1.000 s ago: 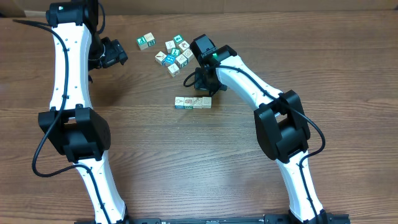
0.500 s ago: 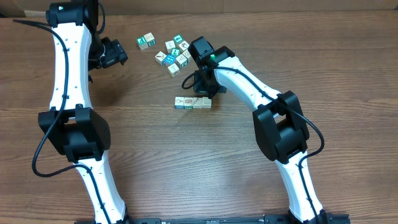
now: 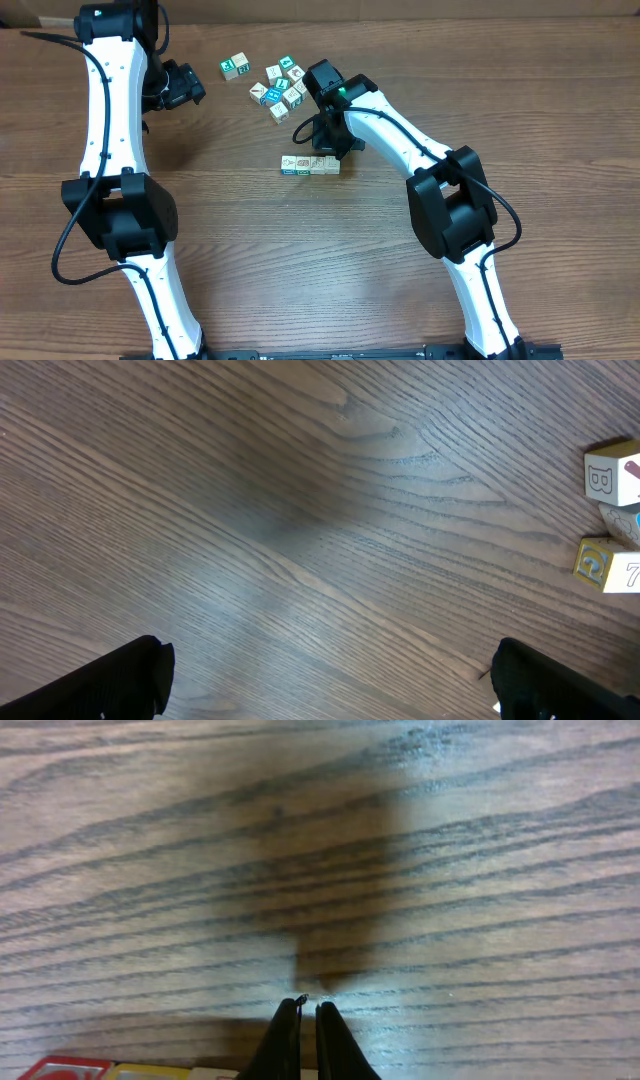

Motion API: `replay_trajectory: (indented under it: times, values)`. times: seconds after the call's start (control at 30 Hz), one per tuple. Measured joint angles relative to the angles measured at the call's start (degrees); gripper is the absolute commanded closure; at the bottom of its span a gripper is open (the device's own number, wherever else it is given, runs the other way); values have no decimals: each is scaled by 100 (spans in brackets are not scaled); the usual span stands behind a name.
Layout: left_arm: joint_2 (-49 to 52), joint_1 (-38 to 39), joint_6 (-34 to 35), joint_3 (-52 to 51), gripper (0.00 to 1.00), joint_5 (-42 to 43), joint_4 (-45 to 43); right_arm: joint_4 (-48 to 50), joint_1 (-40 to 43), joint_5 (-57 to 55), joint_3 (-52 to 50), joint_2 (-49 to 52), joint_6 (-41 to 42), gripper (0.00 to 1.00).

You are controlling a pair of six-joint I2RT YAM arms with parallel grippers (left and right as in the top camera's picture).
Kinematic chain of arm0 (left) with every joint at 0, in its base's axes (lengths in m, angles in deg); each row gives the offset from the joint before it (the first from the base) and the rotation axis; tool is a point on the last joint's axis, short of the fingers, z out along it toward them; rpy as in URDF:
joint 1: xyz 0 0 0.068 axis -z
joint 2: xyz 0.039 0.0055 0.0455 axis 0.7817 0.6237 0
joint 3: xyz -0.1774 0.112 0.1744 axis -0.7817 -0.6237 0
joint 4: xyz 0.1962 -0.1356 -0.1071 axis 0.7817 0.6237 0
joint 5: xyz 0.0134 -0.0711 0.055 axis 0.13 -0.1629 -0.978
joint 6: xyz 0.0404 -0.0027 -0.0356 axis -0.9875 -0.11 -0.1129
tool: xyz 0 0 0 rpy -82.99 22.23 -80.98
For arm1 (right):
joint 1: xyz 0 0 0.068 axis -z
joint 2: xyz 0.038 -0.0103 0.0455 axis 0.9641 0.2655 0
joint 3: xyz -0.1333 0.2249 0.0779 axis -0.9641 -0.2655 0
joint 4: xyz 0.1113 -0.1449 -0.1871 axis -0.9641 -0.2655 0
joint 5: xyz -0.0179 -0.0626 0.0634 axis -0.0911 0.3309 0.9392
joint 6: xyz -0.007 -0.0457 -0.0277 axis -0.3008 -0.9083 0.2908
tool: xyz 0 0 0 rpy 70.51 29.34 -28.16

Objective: Form a horizontal line

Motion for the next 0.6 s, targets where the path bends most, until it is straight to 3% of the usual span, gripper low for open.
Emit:
replay_trajectory:
  times: [0.6]
  values:
    - [0, 0, 0, 0, 0, 0, 0, -72, -7, 26, 0, 0, 0, 96]
